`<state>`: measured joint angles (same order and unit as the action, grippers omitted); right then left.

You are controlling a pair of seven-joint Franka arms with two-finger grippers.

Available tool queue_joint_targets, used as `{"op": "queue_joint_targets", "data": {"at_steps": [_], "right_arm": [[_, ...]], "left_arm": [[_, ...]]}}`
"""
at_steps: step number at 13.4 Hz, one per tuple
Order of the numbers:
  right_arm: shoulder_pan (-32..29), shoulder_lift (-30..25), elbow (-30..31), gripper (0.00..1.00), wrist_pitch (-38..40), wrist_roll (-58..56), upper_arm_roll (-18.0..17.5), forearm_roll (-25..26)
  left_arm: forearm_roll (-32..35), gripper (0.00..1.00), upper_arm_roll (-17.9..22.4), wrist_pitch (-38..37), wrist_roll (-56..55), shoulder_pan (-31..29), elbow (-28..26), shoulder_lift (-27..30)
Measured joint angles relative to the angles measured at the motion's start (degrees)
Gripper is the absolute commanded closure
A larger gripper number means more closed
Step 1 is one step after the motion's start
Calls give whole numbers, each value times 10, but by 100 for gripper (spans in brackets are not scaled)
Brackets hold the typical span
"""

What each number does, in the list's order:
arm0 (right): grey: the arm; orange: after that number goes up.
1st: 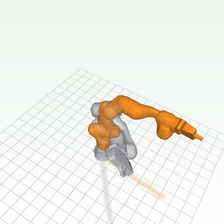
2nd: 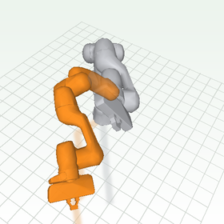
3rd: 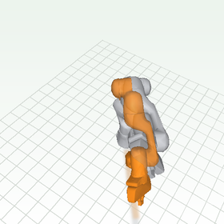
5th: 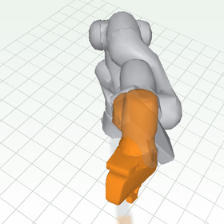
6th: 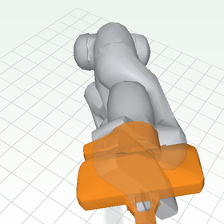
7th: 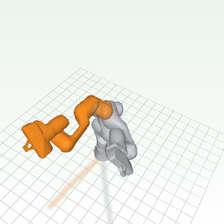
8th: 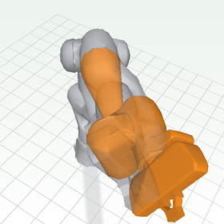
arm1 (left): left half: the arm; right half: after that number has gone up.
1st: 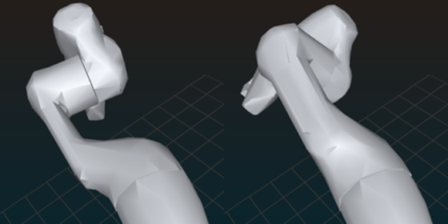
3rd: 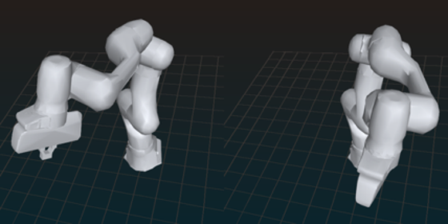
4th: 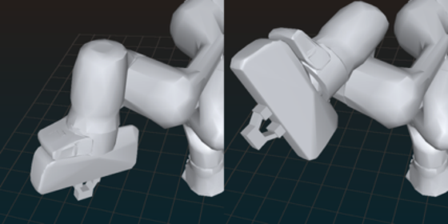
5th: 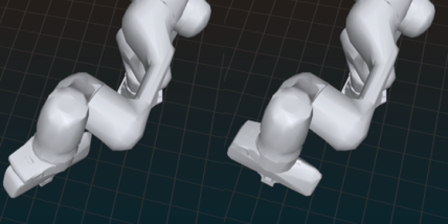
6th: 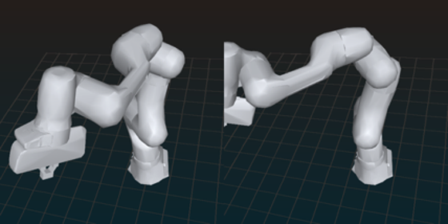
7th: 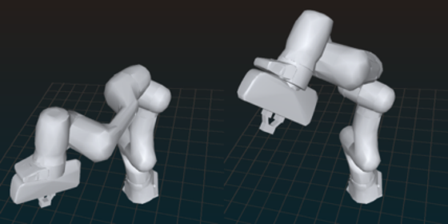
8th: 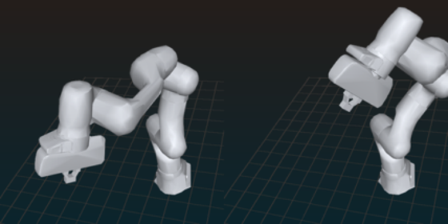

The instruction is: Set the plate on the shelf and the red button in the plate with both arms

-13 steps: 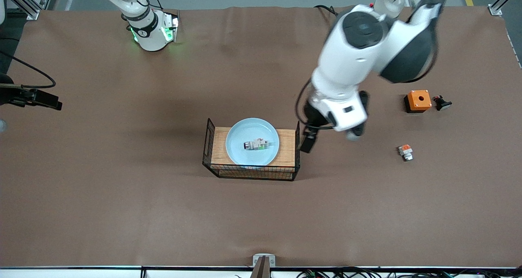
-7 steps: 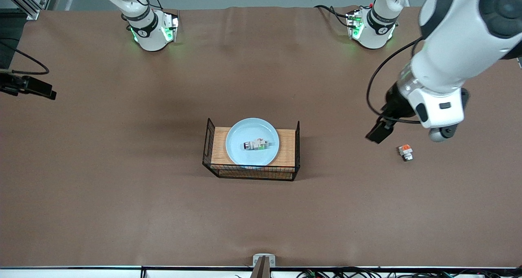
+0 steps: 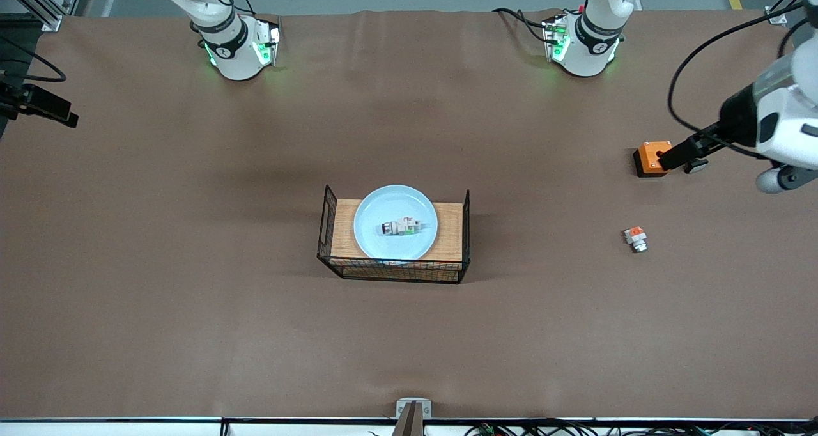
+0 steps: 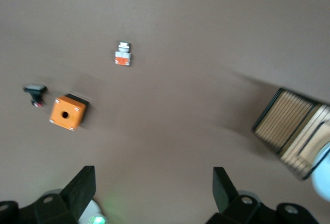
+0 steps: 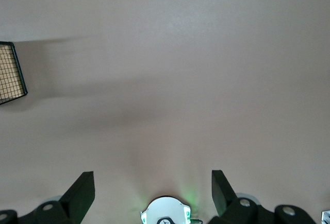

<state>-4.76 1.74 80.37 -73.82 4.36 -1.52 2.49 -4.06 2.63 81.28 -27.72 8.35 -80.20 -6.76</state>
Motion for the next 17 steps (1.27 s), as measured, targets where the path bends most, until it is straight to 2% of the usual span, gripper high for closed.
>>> {"op": "queue_joint_targets", "data": {"at_steps": [3, 7, 17], "right_arm": [[12, -17, 4, 0, 0, 0, 15, 0], [15, -26, 22, 0, -9, 0, 17, -1], [17, -27, 34, 0, -30, 0, 19, -14]], "left_arm": [[0, 0, 0, 26, 82, -40, -63, 43], [0, 0, 0, 92, 135, -60, -136, 76], [4, 0, -9, 144, 182, -74, -139, 80]]}}
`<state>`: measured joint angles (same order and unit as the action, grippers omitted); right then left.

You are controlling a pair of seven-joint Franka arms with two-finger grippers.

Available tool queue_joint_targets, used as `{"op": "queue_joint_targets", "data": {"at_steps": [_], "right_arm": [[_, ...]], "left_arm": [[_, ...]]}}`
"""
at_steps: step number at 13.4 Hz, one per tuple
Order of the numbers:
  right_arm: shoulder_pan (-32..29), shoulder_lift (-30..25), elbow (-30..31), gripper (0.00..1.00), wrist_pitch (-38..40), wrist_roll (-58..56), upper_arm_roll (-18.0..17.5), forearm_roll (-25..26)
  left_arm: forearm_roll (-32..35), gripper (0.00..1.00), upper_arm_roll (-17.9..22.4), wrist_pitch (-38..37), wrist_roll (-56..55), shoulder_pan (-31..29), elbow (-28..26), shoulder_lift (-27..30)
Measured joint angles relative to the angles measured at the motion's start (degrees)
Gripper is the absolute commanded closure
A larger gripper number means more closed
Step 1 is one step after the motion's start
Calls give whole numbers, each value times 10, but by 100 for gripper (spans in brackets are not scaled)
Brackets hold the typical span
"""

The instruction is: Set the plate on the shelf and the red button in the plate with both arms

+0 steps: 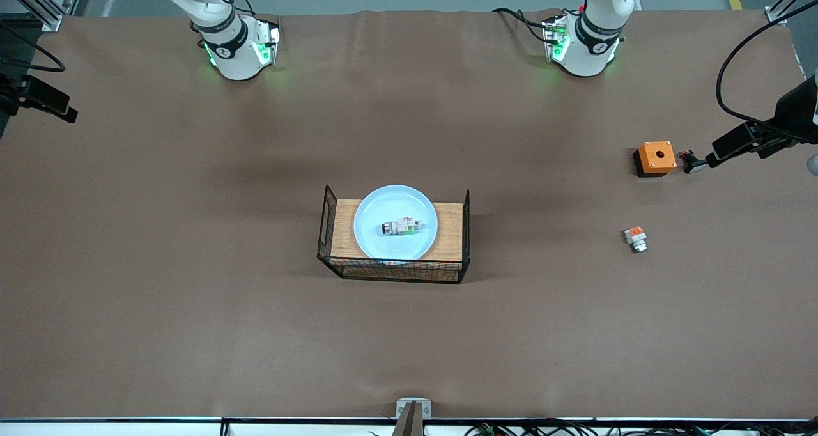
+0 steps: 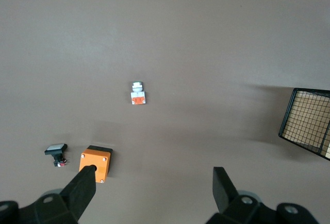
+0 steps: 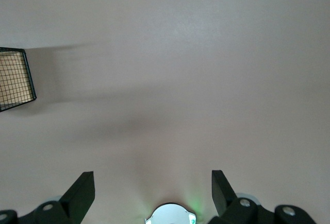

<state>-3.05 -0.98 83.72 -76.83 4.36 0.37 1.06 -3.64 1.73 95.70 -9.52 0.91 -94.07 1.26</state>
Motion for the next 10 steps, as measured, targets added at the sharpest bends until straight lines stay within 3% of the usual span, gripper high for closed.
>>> {"op": "queue_joint_targets", "data": {"at_steps": [10], "right_arm": [[0, -1, 0, 0, -4, 0, 1, -2]], "left_arm": [[3, 0, -11, 0, 23, 0, 23, 2]]}}
